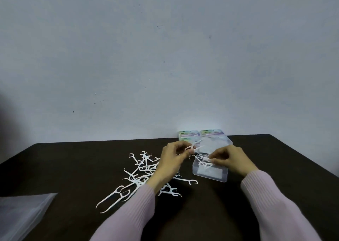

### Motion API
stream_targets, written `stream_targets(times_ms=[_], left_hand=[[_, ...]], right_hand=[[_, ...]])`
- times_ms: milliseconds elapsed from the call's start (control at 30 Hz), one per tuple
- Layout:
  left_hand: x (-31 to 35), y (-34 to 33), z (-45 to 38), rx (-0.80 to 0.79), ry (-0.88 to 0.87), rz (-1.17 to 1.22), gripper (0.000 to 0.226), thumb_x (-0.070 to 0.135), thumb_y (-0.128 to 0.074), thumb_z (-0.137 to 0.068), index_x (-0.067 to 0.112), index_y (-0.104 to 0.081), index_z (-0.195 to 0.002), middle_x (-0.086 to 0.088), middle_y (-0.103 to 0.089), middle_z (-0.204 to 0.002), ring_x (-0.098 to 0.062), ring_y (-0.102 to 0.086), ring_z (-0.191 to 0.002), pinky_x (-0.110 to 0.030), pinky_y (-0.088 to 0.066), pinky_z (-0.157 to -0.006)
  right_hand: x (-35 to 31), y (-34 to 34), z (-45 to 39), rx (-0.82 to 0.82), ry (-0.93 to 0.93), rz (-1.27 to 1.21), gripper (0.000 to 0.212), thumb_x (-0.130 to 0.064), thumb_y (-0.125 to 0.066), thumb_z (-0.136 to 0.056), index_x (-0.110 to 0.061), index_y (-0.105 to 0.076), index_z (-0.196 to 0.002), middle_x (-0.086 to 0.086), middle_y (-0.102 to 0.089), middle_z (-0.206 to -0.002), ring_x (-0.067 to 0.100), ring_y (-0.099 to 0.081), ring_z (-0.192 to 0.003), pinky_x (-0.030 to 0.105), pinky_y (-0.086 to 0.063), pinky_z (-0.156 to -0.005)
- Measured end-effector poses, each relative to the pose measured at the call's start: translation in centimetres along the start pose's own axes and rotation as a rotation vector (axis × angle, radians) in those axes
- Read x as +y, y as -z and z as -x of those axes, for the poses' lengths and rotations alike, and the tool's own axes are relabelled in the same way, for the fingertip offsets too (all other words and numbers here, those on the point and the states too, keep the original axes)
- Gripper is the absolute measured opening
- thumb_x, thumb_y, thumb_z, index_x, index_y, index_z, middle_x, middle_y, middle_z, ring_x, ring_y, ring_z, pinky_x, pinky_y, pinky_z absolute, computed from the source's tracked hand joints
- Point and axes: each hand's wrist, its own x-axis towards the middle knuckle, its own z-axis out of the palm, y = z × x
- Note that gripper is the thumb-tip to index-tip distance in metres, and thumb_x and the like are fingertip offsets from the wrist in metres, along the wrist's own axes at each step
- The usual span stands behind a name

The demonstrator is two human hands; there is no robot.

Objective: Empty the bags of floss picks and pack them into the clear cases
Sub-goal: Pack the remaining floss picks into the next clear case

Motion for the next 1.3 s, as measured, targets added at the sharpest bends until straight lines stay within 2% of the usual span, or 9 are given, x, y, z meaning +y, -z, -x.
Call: stream_targets(times_ms=[200,333,400,600,733,900,1033,1133,1300], left_hand=[[-0.1,-2.3,-0.6,-0.057,-0.027,-0.112,0.010,0.017,-0.068,-0.085,0.017,-0.072,-0.094,0.010,-0.068,-0.084,0.001,-0.061,-0.078,-0.017,-0.049,-0.075],[-0.2,-3.4,-0.5,-0.126,-0.052,-0.218,0.008,0.022,-0.066,-0.087,0.022,-0.071,-0.093,0.011,-0.069,-0.083,-0.002,-0.063,-0.081,-0.027,-0.053,-0.078],[-0.3,-3.7,-0.6,-0.146,-0.054,-0.242,0.011,0.021,-0.065,-0.087,0.020,-0.072,-0.096,0.010,-0.069,-0.086,-0.004,-0.062,-0.082,-0.026,-0.052,-0.078],[-0.3,-3.9,-0.6,-0.160,-0.034,-0.219,0.024,0.006,-0.066,-0.085,0.013,-0.070,-0.107,0.003,-0.069,-0.101,0.002,-0.058,-0.088,-0.001,-0.041,-0.074],[0.0,-4.0,-0.5,-0.161,-0.040,-0.153,0.031,0.001,-0.072,-0.077,0.013,-0.069,-0.106,0.005,-0.069,-0.097,0.003,-0.060,-0.086,-0.004,-0.042,-0.073],[0.2,-3.7,-0.7,-0.141,0.009,0.014,0.039,-0.011,-0.070,-0.071,0.014,-0.069,-0.100,0.004,-0.070,-0.095,-0.003,-0.066,-0.090,-0.013,-0.050,-0.079],[0.0,-3.0,-1.3,-0.098,0.034,0.073,0.044,-0.015,-0.069,-0.068,0.024,-0.068,-0.089,0.005,-0.071,-0.087,-0.003,-0.067,-0.084,-0.017,-0.052,-0.078],[-0.4,-2.6,-1.4,-0.027,0.052,0.066,0.043,-0.017,-0.061,-0.072,0.023,-0.069,-0.084,0.002,-0.071,-0.084,-0.007,-0.067,-0.082,-0.019,-0.053,-0.080],[-1.3,-2.1,-1.0,0.014,0.113,-0.009,0.033,-0.013,-0.058,-0.078,0.017,-0.070,-0.087,0.008,-0.070,-0.084,0.004,-0.064,-0.078,-0.011,-0.050,-0.075]], right_hand=[[1.0,0.8,-0.2,0.139,0.014,0.027,0.010,-0.013,-0.070,-0.081,-0.016,-0.072,-0.090,-0.002,-0.069,-0.090,0.001,-0.060,-0.079,0.009,-0.047,-0.067],[1.9,1.7,0.2,0.174,-0.113,0.082,0.004,-0.019,-0.066,-0.083,-0.022,-0.066,-0.081,-0.003,-0.066,-0.086,0.009,-0.061,-0.083,0.030,-0.053,-0.084],[2.2,2.3,0.6,0.122,-0.213,0.140,0.006,-0.020,-0.062,-0.083,-0.024,-0.064,-0.080,-0.002,-0.066,-0.090,0.013,-0.061,-0.087,0.033,-0.051,-0.086],[2.2,3.0,1.2,-0.201,-0.424,0.340,0.020,-0.018,-0.065,-0.083,-0.020,-0.061,-0.101,-0.001,-0.061,-0.108,0.015,-0.056,-0.102,0.034,-0.046,-0.096],[1.8,3.5,1.4,-0.212,-0.408,0.280,0.014,-0.025,-0.069,-0.082,-0.020,-0.059,-0.090,0.000,-0.061,-0.107,0.015,-0.056,-0.102,0.033,-0.046,-0.096],[1.8,4.4,1.8,-0.410,-0.420,0.260,0.017,-0.019,-0.079,-0.071,-0.025,-0.066,-0.079,-0.007,-0.063,-0.083,0.010,-0.058,-0.091,0.028,-0.047,-0.088],[1.6,4.3,1.8,-0.433,-0.414,0.199,0.017,-0.008,-0.068,-0.080,-0.021,-0.069,-0.069,-0.006,-0.069,-0.083,0.007,-0.060,-0.088,0.027,-0.046,-0.089],[1.8,4.4,1.8,-0.456,-0.380,0.204,0.020,-0.008,-0.067,-0.082,-0.023,-0.069,-0.068,-0.009,-0.069,-0.080,0.004,-0.060,-0.086,0.027,-0.046,-0.092],[1.9,4.4,1.9,-0.576,-0.276,0.189,0.012,-0.018,-0.067,-0.083,-0.027,-0.069,-0.076,-0.017,-0.066,-0.076,0.000,-0.057,-0.081,0.026,-0.044,-0.096]])
